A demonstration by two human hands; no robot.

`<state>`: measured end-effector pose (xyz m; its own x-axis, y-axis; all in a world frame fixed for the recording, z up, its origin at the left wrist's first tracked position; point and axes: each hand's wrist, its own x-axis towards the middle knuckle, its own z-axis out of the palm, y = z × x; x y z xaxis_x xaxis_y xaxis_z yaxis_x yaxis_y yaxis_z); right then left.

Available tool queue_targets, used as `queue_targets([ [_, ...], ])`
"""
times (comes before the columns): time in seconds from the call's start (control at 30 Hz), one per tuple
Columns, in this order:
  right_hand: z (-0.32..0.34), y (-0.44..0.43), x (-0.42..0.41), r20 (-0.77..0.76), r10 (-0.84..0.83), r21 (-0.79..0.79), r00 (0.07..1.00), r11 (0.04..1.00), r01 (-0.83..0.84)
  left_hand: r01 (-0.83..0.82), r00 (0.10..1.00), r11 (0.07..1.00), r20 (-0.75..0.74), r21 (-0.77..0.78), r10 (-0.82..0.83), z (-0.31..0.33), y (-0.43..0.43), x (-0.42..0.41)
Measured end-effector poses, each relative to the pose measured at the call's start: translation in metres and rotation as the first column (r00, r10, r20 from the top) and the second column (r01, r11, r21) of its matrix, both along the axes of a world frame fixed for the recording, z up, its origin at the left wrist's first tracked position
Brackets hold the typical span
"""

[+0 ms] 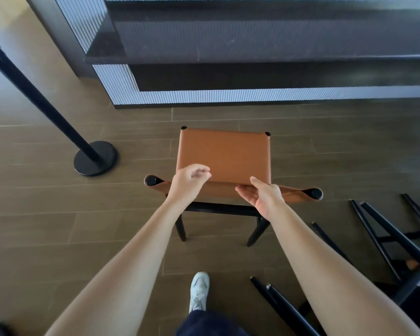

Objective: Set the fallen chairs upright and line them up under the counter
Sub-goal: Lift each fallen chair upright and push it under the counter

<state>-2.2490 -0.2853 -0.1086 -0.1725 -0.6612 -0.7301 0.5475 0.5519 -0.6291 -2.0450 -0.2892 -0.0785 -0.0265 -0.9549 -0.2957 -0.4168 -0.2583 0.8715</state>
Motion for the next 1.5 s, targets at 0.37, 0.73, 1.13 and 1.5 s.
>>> queue_targets([
  [0.37, -0.006, 0.002, 0.008, -0.034, -0.11, 0.126, 0.993, 0.986, 0.114, -0.204, 0.626, 0.651, -0.413, 0.731, 0.661, -0.016, 0.003, 0.017],
  [0.73, -0.01, -0.007, 0.002, 0.204, -0.308, 0.08, 0.929, 0.951, 0.298, -0.22, 0.381, 0.547, -0.445, 0.807, 0.81, -0.038, -0.021, -0.008],
  [1.13, -0.012, -0.033, -0.013, 0.231, -0.275, 0.12, 0.933, 0.96, 0.253, -0.283, 0.219, 0.509, -0.462, 0.813, 0.86, -0.026, -0.052, -0.022],
  [1.5, 0.047, -0.147, -0.024, 0.239, -0.25, -0.034, 0.938, 0.964, 0.265, -0.317, 0.281, 0.611, -0.543, 0.725, 0.791, 0.027, -0.164, -0.031],
])
